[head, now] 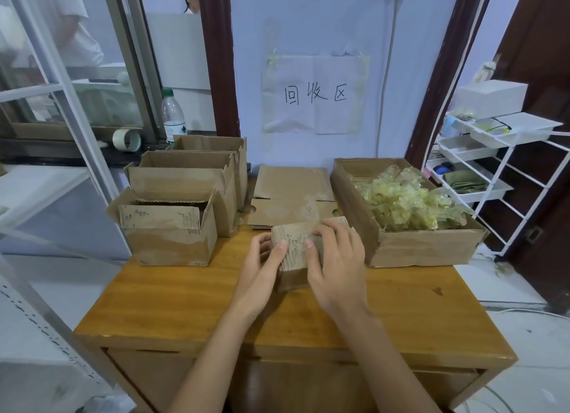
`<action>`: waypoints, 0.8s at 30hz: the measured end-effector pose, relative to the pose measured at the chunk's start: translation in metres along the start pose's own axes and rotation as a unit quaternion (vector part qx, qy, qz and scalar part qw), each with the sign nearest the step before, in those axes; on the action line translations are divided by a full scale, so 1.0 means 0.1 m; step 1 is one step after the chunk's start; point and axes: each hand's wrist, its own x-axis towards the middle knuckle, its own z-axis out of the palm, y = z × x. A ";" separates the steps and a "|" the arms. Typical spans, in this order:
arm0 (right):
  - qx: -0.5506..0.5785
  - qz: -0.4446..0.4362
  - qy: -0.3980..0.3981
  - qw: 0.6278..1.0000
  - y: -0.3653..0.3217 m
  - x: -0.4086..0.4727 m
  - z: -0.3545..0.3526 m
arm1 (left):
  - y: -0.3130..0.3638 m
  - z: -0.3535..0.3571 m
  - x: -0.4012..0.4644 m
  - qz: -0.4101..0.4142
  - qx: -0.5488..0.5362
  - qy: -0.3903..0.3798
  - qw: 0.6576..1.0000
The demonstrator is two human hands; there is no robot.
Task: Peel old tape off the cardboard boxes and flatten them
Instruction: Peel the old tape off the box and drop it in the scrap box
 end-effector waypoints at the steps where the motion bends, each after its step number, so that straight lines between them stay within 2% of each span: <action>1: -0.003 0.001 0.004 1.000 0.00 -0.01 0.01 | 0.04 0.03 0.04 -0.014 -0.004 0.009 1.000; 5: -0.004 0.002 0.017 1.000 -0.01 -0.05 0.02 | 0.04 0.20 0.05 -0.023 -0.025 0.049 0.998; 12: 0.019 0.008 0.000 1.000 0.02 -0.06 0.00 | -0.04 0.23 -0.05 -0.003 -0.112 0.053 0.992; 18: 0.059 0.014 0.006 0.998 0.03 -0.06 -0.06 | -0.05 0.21 -0.05 -0.010 -0.112 0.060 0.992; 24: 0.051 0.013 -0.016 0.998 0.06 -0.04 -0.03 | -0.04 0.24 -0.05 -0.008 -0.112 0.073 0.991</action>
